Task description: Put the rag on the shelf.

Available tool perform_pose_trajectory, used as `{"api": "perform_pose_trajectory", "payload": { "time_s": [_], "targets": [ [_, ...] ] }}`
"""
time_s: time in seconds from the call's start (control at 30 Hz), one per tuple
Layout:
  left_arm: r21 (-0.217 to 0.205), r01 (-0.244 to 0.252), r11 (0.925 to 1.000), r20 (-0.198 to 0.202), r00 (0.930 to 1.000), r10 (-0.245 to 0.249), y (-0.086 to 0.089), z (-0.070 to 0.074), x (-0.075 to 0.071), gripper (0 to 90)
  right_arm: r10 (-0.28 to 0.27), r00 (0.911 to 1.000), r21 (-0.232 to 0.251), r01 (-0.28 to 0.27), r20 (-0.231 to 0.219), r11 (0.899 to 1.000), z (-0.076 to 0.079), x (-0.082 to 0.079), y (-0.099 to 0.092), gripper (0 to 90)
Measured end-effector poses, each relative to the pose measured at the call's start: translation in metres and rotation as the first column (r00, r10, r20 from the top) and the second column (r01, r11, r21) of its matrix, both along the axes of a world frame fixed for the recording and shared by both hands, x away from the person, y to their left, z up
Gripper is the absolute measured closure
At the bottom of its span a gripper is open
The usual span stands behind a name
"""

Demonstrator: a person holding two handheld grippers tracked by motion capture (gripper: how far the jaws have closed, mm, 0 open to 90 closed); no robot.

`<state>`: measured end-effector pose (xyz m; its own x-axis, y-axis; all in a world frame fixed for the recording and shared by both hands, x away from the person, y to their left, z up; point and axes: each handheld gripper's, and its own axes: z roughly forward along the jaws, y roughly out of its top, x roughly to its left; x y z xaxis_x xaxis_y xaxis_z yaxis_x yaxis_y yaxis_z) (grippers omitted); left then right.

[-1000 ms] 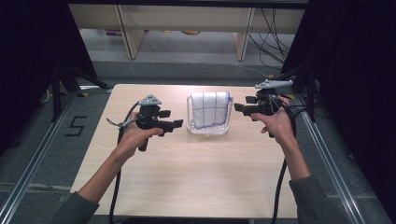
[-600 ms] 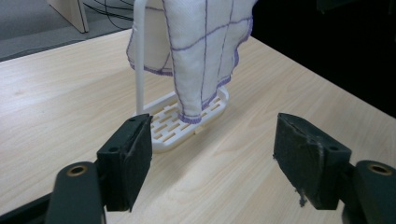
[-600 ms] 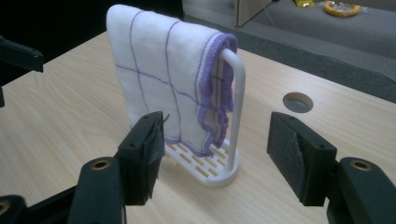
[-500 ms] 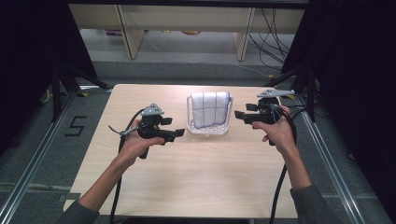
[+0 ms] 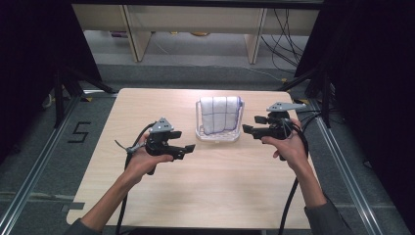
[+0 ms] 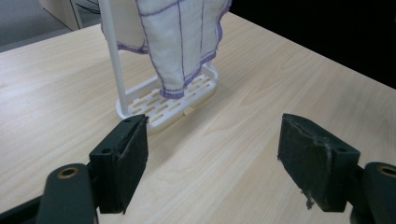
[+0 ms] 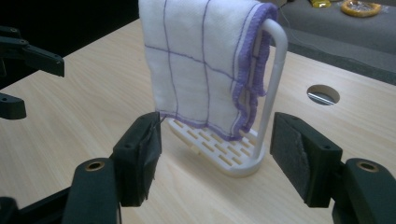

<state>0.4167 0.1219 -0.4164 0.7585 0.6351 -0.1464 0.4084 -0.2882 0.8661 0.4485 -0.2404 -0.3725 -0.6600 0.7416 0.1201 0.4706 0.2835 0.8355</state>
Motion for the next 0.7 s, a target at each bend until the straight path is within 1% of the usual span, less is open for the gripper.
{"api": "perform_pose_trajectory", "payload": {
  "time_s": [0.03, 0.07, 0.1, 0.13, 0.17, 0.2, 0.23, 0.27, 0.3, 0.33, 0.37, 0.4, 0.43, 0.47, 0.5, 0.53, 0.57, 0.6, 0.63, 0.67, 0.7],
  "targets": [
    [0.005, 0.004, 1.0, -0.003, 1.0, -0.004, 0.001, -0.001, -0.001, 24.1, 0.006, 1.0, 0.003, -0.006, 0.001, 1.0, -0.001, -0.001, 0.001, 34.7],
    [0.001, 0.002, 1.0, 0.001, 1.0, -0.002, 0.0, -0.002, -0.002, 23.9, 0.009, 0.9998, 0.011, -0.009, -0.017, 1.0, -0.003, -0.003, 0.002, 34.7],
    [0.008, -0.002, 1.0, -0.005, 1.0, 0.002, 0.0, -0.003, -0.004, 23.9, 0.012, 0.9999, 0.003, -0.012, 0.005, 1.0, -0.005, -0.003, 0.002, 34.7],
    [0.006, 0.004, 1.0, -0.002, 1.0, -0.004, 0.0, -0.004, -0.005, 23.7, 0.014, 0.9995, 0.003, -0.014, -0.027, 1.0, -0.005, -0.005, 0.003, 34.7],
    [0.018, 0.012, 0.9998, 0.0, 0.9999, -0.012, 0.0, -0.005, -0.006, 23.7, 0.023, 0.9997, -0.001, -0.023, -0.007, 1.0, -0.007, -0.005, 0.002, 34.7],
    [0.027, 0.013, 0.9996, 0.002, 0.9999, -0.013, 0.0, -0.006, -0.007, 23.6, 0.021, 0.9996, 0.013, -0.02, -0.018, 1.0, -0.008, -0.006, 0.003, 34.7],
    [0.028, 0.023, 0.9993, 0.002, 0.9997, -0.023, -0.001, -0.008, -0.008, 23.5, 0.021, 0.9996, 0.017, -0.021, -0.019, 1.0, -0.01, -0.007, 0.003, 34.7],
    [0.036, 0.024, 0.9991, 0.0, 0.9997, -0.024, -0.001, -0.009, -0.01, 23.4, 0.031, 0.9995, 0.005, -0.031, -0.007, 1.0, -0.011, -0.007, 0.003, 34.7],
    [0.032, 0.027, 0.9991, -0.002, 0.9996, -0.027, -0.001, -0.01, -0.011, 23.3, 0.023, 0.9992, 0.007, -0.022, -0.033, 1.0, -0.011, -0.009, 0.004, 34.7],
    [0.039, 0.03, 0.9988, 0.002, 0.9995, -0.031, 0.0, -0.01, -0.013, 23.3, 0.027, 0.9995, 0.002, -0.027, -0.016, 1.0, -0.013, -0.009, 0.004, 34.7],
    [0.037, 0.028, 0.9989, 0.003, 0.9996, -0.029, 0.0, -0.011, -0.014, 23.3, 0.028, 0.999, 0.007, -0.027, -0.035, 1.0, -0.013, -0.01, 0.004, 34.7],
    [0.037, 0.032, 0.9988, 0.001, 0.9995, -0.033, 0.0, -0.012, -0.015, 23.3, 0.022, 0.9992, 0.018, -0.021, -0.034, 1.0, -0.015, -0.011, 0.005, 34.7],
    [0.038, 0.03, 0.9988, 0.003, 0.9995, -0.03, 0.0, -0.013, -0.016, 23.3, 0.036, 0.9993, -0.011, -0.036, -0.012, 0.999, -0.015, -0.01, 0.003, 34.6],
    [0.037, 0.033, 0.9987, 0.001, 0.9994, -0.034, 0.0, -0.014, -0.017, 23.3, 0.02, 0.999, 0.008, -0.02, -0.039, 1.0, -0.016, -0.013, 0.005, 34.6],
    [0.039, 0.03, 0.9988, 0.002, 0.9995, -0.03, 0.0, -0.015, -0.018, 23.3, 0.041, 0.9991, -0.019, -0.041, -0.01, 0.999, -0.017, -0.011, 0.003, 34.5],
    [0.036, 0.042, 0.9985, -0.004, 0.9991, -0.042, 0.001, -0.016, -0.018, 23.3, 0.033, 0.999, 0.006, -0.032, -0.031, 0.999, -0.019, -0.013, 0.005, 34.4],
    [0.036, 0.038, 0.9986, -0.001, 0.9993, -0.038, 0.0, -0.017, -0.019, 23.3, 0.045, 0.9985, -0.002, -0.045, -0.031, 0.999, -0.019, -0.014, 0.005, 34.4],
    [0.04, 0.045, 0.9982, -0.006, 0.999, -0.044, 0.001, -0.017, -0.02, 23.2, 0.025, 0.9985, 0.0, -0.025, -0.048, 1.0, -0.019, -0.016, 0.005, 34.3],
    [0.044, 0.043, 0.9981, -0.001, 0.9991, -0.043, 0.001, -0.018, -0.021, 23.2, 0.037, 0.9988, -0.014, -0.038, -0.03, 0.999, -0.02, -0.016, 0.004, 34.2],
    [0.045, 0.05, 0.9978, -0.005, 0.9988, -0.05, 0.001, -0.019, -0.022, 23.1, 0.038, 0.9984, -0.006, -0.038, -0.041, 0.999, -0.022, -0.018, 0.005, 34.1],
    [0.046, 0.047, 0.9979, -0.002, 0.9989, -0.046, 0.001, -0.02, -0.023, 23.1, 0.035, 0.9975, 0.007, -0.034, -0.062, 0.999, -0.023, -0.02, 0.006, 34.0]
  ]
}}
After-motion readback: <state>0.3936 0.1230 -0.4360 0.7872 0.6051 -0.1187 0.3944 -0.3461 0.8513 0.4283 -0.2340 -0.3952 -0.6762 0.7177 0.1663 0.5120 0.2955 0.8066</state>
